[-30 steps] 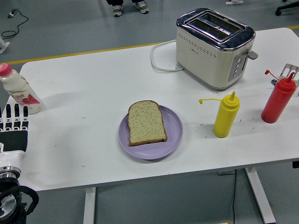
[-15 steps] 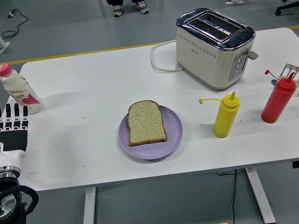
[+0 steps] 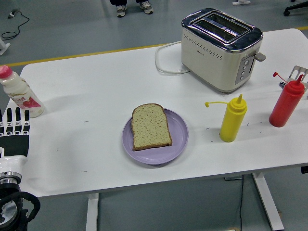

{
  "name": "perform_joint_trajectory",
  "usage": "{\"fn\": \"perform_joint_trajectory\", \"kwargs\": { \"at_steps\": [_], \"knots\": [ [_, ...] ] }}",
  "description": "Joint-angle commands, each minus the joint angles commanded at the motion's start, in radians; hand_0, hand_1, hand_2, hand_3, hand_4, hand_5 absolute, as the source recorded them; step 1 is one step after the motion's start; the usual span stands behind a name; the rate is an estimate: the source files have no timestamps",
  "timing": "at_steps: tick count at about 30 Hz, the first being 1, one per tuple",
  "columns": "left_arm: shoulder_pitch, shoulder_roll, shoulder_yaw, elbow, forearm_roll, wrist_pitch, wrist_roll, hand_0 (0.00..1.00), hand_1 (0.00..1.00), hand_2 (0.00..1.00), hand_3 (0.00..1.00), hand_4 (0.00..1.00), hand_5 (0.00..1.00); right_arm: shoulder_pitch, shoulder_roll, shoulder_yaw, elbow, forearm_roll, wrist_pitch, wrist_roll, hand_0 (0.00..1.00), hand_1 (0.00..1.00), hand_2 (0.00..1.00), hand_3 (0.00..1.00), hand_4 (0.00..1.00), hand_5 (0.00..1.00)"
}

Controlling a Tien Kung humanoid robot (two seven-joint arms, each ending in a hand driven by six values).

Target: Pick up the cup,pour liquid into bread,place the cup on the desk

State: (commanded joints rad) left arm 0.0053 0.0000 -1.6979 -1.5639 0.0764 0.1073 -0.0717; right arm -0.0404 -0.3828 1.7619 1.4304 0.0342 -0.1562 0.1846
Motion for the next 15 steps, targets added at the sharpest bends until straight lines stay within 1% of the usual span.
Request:
{"fn": "perform_joint_trajectory", "kwargs": {
  "at_steps": [15],
  "knots": [
    [0.004,0.000,0.005,0.000,0.000,0.000,-0.002,0.859,0.871,0.934,0.859,0.719,0.998,0.000,-0.001,-0.002,-0.005,0.003,-0.005,-0.002,0.851,0.785,0.788,0.804,0.533,0.550]
  ]
}}
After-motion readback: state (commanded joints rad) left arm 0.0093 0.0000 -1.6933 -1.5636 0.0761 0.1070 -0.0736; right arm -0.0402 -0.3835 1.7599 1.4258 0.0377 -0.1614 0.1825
